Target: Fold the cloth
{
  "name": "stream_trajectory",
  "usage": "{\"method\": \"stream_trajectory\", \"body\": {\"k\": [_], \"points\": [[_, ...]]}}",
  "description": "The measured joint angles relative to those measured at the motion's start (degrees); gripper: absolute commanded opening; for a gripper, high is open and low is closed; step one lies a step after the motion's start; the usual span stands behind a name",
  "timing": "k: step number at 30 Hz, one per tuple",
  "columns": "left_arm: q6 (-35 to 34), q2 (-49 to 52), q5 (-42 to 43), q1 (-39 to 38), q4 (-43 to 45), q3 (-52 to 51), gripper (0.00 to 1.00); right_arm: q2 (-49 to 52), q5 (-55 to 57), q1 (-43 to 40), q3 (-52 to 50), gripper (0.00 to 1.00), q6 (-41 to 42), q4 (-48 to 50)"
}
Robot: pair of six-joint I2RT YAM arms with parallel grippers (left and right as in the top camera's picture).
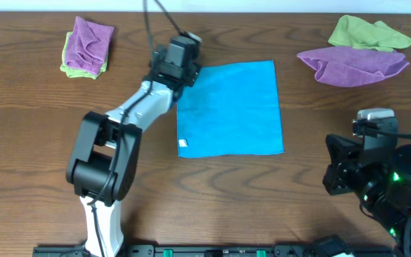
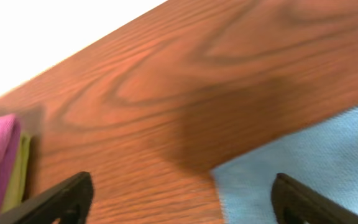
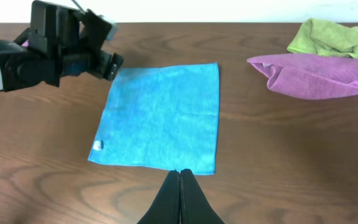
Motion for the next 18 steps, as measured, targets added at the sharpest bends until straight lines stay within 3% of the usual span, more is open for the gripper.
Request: {"method": "stream_trajectory", "body": {"k": [3, 7, 9, 13, 17, 18], "points": [[-5.25, -0.02, 1.44, 2.51, -9.92, 0.70, 0.95, 0.92, 0.72, -0.02, -0.02, 0.01, 0.00, -0.11], [-8.76, -1.92, 10.60, 3.37, -28.09, 1.11, 0.95, 5.42, 1.42, -0.02, -1.68, 0.05, -0.83, 1.36], [-9.35, -5.64, 16.98, 3.02, -33.55, 1.11, 0.95, 9.44, 1.11, -0.09, -3.39, 0.19, -2.08, 2.95], [-10.25, -16.00, 26.18, 2.73, -41.18, 1.27, 0.95, 17.25, -3.58, -4.02, -6.08, 0.37, -5.11, 5.90], [-11.13, -29.88, 33.59, 3.37, -51.87, 1.97, 0.95, 20.76, -14.75, -19.32, -8.04, 0.66, -11.06, 9.16], [-11.23, -32.74, 36.09, 4.04, -53.00, 1.86, 0.95, 20.74, -17.73, -23.67, -8.22, 0.68, -12.55, 9.77]]}}
